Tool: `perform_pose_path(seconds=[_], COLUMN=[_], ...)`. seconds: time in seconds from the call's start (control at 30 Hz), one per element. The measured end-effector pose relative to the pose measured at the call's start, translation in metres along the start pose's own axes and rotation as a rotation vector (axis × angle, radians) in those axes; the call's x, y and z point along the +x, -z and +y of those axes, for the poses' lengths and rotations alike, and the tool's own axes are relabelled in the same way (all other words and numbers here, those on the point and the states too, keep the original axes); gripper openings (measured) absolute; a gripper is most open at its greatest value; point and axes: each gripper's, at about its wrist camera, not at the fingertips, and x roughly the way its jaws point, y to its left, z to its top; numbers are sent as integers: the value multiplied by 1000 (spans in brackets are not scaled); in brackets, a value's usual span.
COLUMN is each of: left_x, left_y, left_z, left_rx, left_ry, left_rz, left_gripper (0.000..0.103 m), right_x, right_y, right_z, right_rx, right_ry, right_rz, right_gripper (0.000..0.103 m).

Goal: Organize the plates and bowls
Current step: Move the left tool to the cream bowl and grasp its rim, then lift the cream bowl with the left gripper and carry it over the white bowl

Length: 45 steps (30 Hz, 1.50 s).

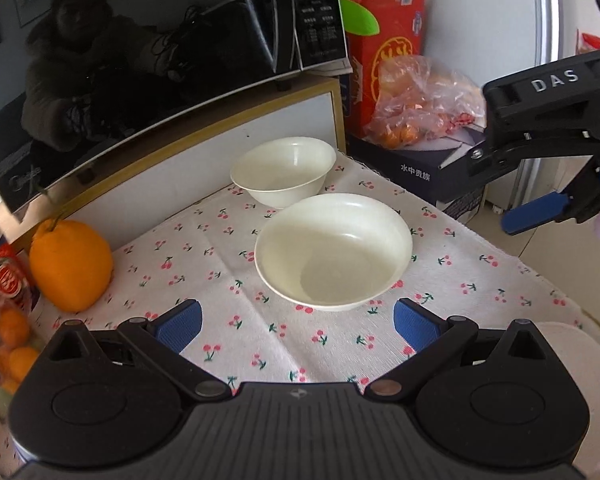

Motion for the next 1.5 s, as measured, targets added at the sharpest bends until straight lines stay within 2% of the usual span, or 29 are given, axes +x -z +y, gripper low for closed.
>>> perform_pose_path(seconds=[0.27,0.5,0.73,0.8,0.9,1.07,1.1,1.17,1.33,1.5], left_x=[26,40,51,54,56,51,50,48,54,52], left_y=[2,-4,-5,-5,-7,-10,-10,-11,-13,-14], left_z=[2,-1,-6,-4,1,1,0,-3,-5,-6], left_rx=[56,152,198,189,145,149,151,165,186,190], left_ry=[-1,93,111,126,154,172,176,172,159,158], left_rz=[35,89,117,111,125,109,110,107,111,104], left_gripper=[102,102,97,96,91,83,81,80,79,79], right_x=[33,47,55,57,59,58,57,57,56,53], right_y=[-5,-11,-12,-13,-13,-14,-13,-13,-10,-10], right_z=[-4,-8,-6,-7,-8,-7,-6,-4,1,1], right_rx=[-4,8,24,25,35,37,31,11,-36,-47], right_ry=[-32,-104,-129,-124,-126,-142,-143,-142,-111,-107], right_rz=[24,22,3,4,-5,-17,-20,-22,-26,-30], right_gripper=[88,88,87,83,69,37,35,22,18,17])
